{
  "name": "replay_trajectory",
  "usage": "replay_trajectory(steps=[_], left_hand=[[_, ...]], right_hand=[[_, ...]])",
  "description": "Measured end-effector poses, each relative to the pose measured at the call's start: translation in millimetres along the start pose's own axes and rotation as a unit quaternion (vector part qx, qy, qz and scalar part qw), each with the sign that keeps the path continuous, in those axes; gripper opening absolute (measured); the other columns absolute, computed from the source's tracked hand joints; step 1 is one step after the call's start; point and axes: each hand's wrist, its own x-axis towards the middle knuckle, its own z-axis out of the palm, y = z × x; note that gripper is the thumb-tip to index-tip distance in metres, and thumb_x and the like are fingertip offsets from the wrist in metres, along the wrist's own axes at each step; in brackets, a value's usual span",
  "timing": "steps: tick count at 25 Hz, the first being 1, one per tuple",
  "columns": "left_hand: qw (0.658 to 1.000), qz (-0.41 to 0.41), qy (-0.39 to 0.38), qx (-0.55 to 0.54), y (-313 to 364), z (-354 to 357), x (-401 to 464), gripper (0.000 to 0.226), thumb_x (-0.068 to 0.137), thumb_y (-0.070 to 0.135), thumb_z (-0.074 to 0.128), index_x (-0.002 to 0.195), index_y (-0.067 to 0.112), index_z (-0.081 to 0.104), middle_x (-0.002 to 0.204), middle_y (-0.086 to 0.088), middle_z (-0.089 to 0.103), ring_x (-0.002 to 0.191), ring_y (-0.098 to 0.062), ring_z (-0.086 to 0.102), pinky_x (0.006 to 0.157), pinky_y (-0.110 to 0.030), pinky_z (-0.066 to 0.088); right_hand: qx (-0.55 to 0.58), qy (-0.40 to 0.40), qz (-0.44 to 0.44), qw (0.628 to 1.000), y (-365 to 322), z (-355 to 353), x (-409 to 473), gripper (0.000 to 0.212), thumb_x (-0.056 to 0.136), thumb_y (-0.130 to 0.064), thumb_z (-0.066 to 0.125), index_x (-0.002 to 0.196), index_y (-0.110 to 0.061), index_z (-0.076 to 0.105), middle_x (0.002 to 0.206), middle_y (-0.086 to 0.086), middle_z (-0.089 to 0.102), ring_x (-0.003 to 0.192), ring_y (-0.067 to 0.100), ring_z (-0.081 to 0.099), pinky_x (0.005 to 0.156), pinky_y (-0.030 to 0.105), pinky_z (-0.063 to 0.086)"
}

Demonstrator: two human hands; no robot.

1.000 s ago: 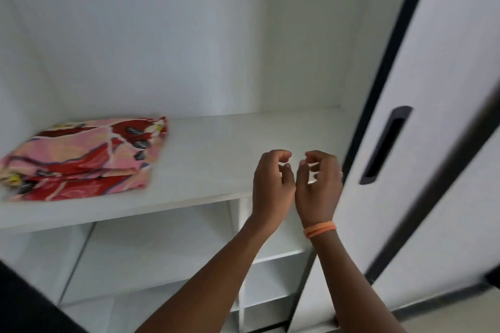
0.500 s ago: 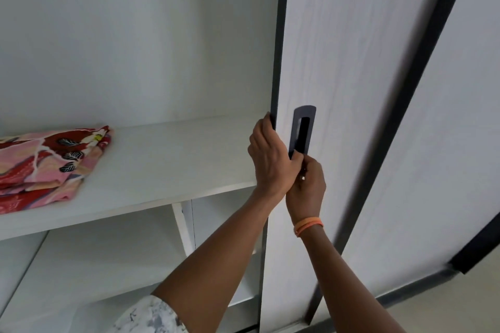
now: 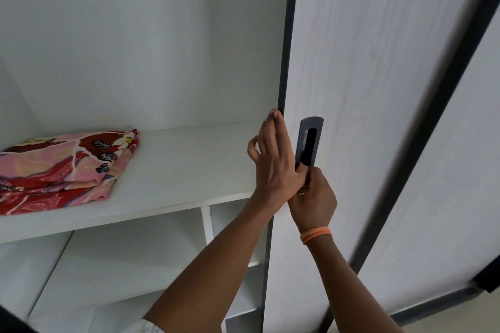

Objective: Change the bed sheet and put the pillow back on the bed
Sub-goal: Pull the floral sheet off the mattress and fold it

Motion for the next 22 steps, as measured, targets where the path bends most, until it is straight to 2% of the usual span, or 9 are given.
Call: replay_trajectory(steps=[1, 3, 7, 9, 11, 14, 16, 18, 22], left_hand=[[1.0, 0.011, 0.014, 0.007, -9, -7, -2, 0.116, 0.066, 0.037, 0.077, 0.152, 0.003, 0.008, 0.156, -0.017, 0.019, 0.141, -0.03, 0.031, 0.104, -0.048, 0.033], [0.999, 0.014, 0.044, 0.008, -30, -24, -10, 0.111, 0.068, 0.034, 0.076, 0.152, 0.005, 0.009, 0.156, -0.015, 0.018, 0.142, -0.029, 0.03, 0.106, -0.048, 0.031], [0.994, -0.008, 0.106, 0.02, -75, -60, -31, 0.103, 0.069, 0.029, 0.078, 0.15, 0.01, 0.018, 0.152, -0.014, 0.025, 0.14, -0.026, 0.031, 0.105, -0.041, 0.026], [0.988, -0.035, 0.146, 0.034, -95, -75, -45, 0.091, 0.072, 0.028, 0.079, 0.145, 0.013, 0.027, 0.142, -0.012, 0.031, 0.13, -0.026, 0.037, 0.1, -0.036, 0.026], [0.977, -0.067, 0.196, 0.054, -112, -89, -62, 0.07, 0.077, 0.022, 0.078, 0.135, 0.014, 0.039, 0.128, -0.009, 0.035, 0.116, -0.025, 0.042, 0.095, -0.032, 0.029], [0.972, -0.108, 0.206, 0.043, -127, -107, -84, 0.035, 0.089, 0.01, 0.066, 0.123, 0.009, 0.057, 0.117, -0.01, 0.048, 0.107, -0.022, 0.052, 0.086, -0.037, 0.049], [0.969, -0.162, 0.184, 0.033, -132, -118, -93, 0.036, 0.093, 0.01, 0.061, 0.129, 0.007, 0.056, 0.121, -0.01, 0.051, 0.11, -0.021, 0.055, 0.088, -0.034, 0.054], [0.959, -0.221, 0.173, 0.047, -138, -127, -98, 0.046, 0.094, 0.012, 0.059, 0.138, 0.009, 0.048, 0.128, -0.009, 0.051, 0.117, -0.022, 0.053, 0.094, -0.03, 0.05], [0.923, -0.325, 0.205, -0.015, -163, -155, -99, 0.043, 0.1, 0.016, 0.052, 0.142, 0.016, 0.042, 0.129, -0.001, 0.052, 0.12, -0.014, 0.052, 0.102, -0.03, 0.048]], right_hand=[[-0.03, -0.004, -0.058, 0.998, -2, 3, 0, 0.009, 0.079, -0.013, 0.065, 0.076, -0.015, 0.056, 0.065, -0.006, 0.055, 0.062, 0.017, 0.047, 0.059, 0.031, 0.043], [-0.021, -0.017, -0.166, 0.986, -6, 10, 0, 0.007, 0.077, -0.012, 0.057, 0.069, -0.012, 0.056, 0.06, -0.004, 0.052, 0.064, 0.019, 0.042, 0.062, 0.033, 0.037], [0.057, -0.03, -0.292, 0.954, -33, 28, -5, 0.013, 0.078, -0.011, 0.057, 0.074, -0.008, 0.069, 0.068, 0.003, 0.06, 0.065, 0.023, 0.05, 0.064, 0.039, 0.043], [0.048, 0.01, -0.312, 0.949, -55, 39, -10, 0.01, 0.079, -0.013, 0.063, 0.081, -0.007, 0.071, 0.082, 0.008, 0.065, 0.075, 0.028, 0.059, 0.074, 0.039, 0.045], [0.019, 0.055, -0.318, 0.946, -76, 52, -13, 0.02, 0.08, -0.019, 0.066, 0.096, -0.009, 0.07, 0.108, 0.013, 0.063, 0.099, 0.032, 0.06, 0.09, 0.042, 0.042], [0.003, 0.056, -0.379, 0.924, -98, 75, -22, 0.045, 0.084, -0.033, 0.067, 0.124, -0.013, 0.061, 0.138, 0.014, 0.046, 0.131, 0.033, 0.044, 0.109, 0.052, 0.034], [0.002, 0.041, -0.417, 0.908, -113, 91, -33, 0.054, 0.085, -0.039, 0.067, 0.132, -0.015, 0.057, 0.144, 0.014, 0.041, 0.136, 0.032, 0.039, 0.112, 0.054, 0.029], [-0.003, 0.028, -0.442, 0.897, -132, 104, -47, 0.055, 0.087, -0.044, 0.065, 0.134, -0.016, 0.058, 0.147, 0.013, 0.042, 0.138, 0.031, 0.04, 0.112, 0.055, 0.026], [-0.021, 0.018, -0.475, 0.88, -169, 126, -74, 0.055, 0.094, -0.047, 0.055, 0.142, -0.021, 0.05, 0.151, 0.008, 0.042, 0.14, 0.026, 0.04, 0.106, 0.061, 0.023]])
